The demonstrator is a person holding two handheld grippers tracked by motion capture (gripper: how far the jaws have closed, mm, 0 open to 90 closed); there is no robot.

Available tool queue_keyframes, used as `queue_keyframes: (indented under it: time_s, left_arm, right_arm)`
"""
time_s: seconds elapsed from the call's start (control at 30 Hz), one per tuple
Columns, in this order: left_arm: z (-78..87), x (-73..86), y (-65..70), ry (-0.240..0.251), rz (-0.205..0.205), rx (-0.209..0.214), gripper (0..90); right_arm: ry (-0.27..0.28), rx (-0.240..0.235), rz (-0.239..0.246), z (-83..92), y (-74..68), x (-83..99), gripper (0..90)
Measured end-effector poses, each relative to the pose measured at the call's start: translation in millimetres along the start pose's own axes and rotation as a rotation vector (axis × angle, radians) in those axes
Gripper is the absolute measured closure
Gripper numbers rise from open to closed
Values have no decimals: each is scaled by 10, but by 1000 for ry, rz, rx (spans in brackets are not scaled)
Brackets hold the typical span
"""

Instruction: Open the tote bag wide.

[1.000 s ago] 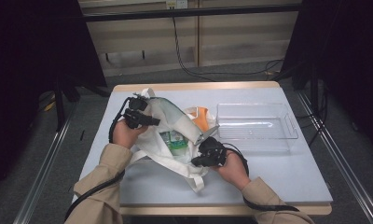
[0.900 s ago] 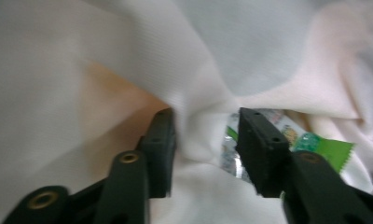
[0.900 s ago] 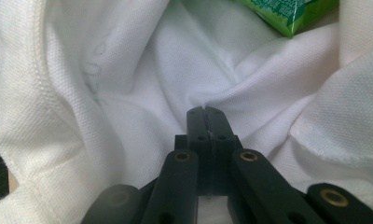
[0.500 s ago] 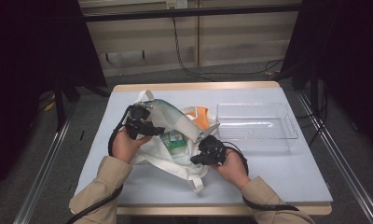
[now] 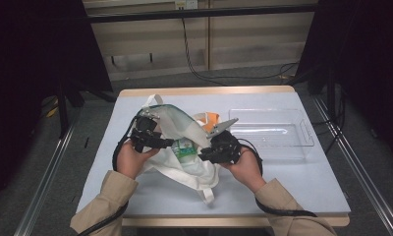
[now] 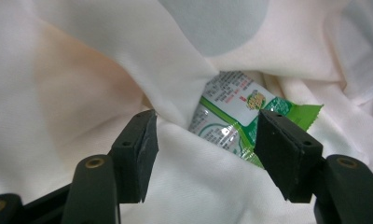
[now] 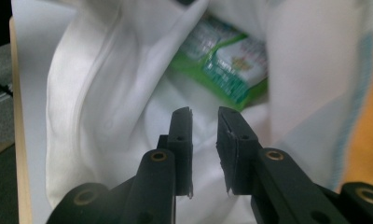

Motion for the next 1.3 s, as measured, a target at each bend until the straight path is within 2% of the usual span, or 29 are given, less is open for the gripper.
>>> queue_keyframes:
  time_s: [0.03, 0.13, 0.23, 0.43, 0.47, 0.5, 0.53, 0.7, 0.77, 0.83, 0.9, 0.93, 1.03, 1.07, 1.1, 1.2, 1.3]
  left_arm:
    - [-8, 10, 12, 5, 3, 10, 392]
    - [-38, 42, 29, -2, -11, 0, 381]
    - [-103, 79, 28, -26, -9, -5, 383]
    - [-157, 116, 15, -40, 6, 23, 401]
    - [-161, 122, 15, -54, -1, 10, 412]
    - [-165, 124, 18, -57, -12, 24, 426]
    - [-174, 128, 23, -54, -21, 15, 433]
    - [-208, 147, 49, -68, -72, 5, 584]
    - [-226, 158, 61, -82, -117, 5, 669]
    - [-255, 156, 62, -81, -114, 9, 740]
    - [-260, 147, 61, -74, -96, 30, 850]
    - [-254, 145, 58, -84, -106, 30, 884]
    - [-212, 149, 57, -99, -126, 25, 898]
    - [-206, 152, 65, -85, -111, 31, 899]
    - [-182, 164, 47, -97, -139, 29, 900]
    - [-122, 180, 56, -87, -142, 21, 900]
    - [-64, 195, 56, -101, -158, 25, 900]
  right_arm:
    - [5, 13, 8, 21, 24, -33, 754]
    - [1, 48, 13, 54, 99, -113, 741]
    - [5, 67, 7, 58, 166, -182, 731]
    - [14, 104, 3, 27, 265, -277, 718]
    - [16, 113, 10, 25, 280, -287, 714]
    - [18, 123, 10, 22, 296, -296, 711]
    - [16, 127, 5, 15, 311, -303, 711]
    - [42, 150, 11, 15, 398, -349, 695]
    - [40, 165, 8, 20, 428, -358, 689]
    - [42, 164, 9, 15, 455, -358, 685]
    - [41, 167, 0, 5, 475, -353, 685]
    - [44, 167, 5, 3, 483, -355, 686]
    - [47, 175, 3, 21, 505, -368, 704]
    - [52, 184, 5, 25, 517, -374, 717]
    - [45, 187, 6, 31, 530, -378, 730]
    - [42, 208, 1, 33, 584, -397, 759]
    - [35, 221, -2, 16, 641, -409, 782]
Point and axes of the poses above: each handheld gripper's, and its own axes: z roughly backward along the jaws, x roughly out of its underside, y roughly to its right, the point moved 4 cm from there along -z, roughly forward along the jaws, and after that the axes turned 4 degrees about -y, right-handed, at the moved point
